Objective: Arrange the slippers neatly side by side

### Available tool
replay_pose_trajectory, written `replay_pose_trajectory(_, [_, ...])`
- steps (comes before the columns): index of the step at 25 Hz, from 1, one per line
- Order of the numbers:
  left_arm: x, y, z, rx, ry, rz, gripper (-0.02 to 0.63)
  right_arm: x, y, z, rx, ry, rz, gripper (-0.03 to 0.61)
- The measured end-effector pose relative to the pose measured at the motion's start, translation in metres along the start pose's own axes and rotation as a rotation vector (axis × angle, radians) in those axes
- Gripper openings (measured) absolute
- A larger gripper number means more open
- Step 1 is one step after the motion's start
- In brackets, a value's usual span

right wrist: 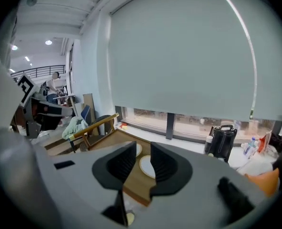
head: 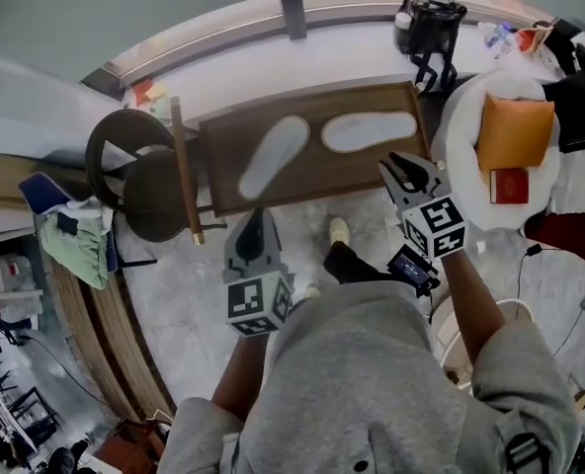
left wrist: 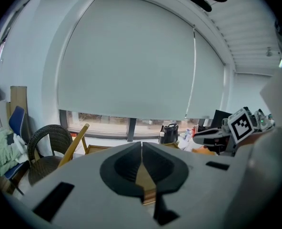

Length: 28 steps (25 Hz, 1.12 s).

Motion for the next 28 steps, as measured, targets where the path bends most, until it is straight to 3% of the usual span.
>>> replay_pose_trajectory(9, [-0.012,0.002,0.034,0.012,0.030,0.000,0.019,-0.040,-0.026,0.036,0.100,0.071,-0.067,0.125])
replay_pose_trajectory(28, [-0.003,-0.003,0.060,0.079,0.127,-0.008,0.018,-0.093,-0.101,0.134,0.384,0.203,-0.274,0.144])
Point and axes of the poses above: the fingertips, and each gripper's own axes: z forward along the fingers, x to its left, y out of its top, the point moved 5 cm from there along -z, backward along the fingers, and after that the axes turned 5 degrees about -x, right-handed, at the moved point
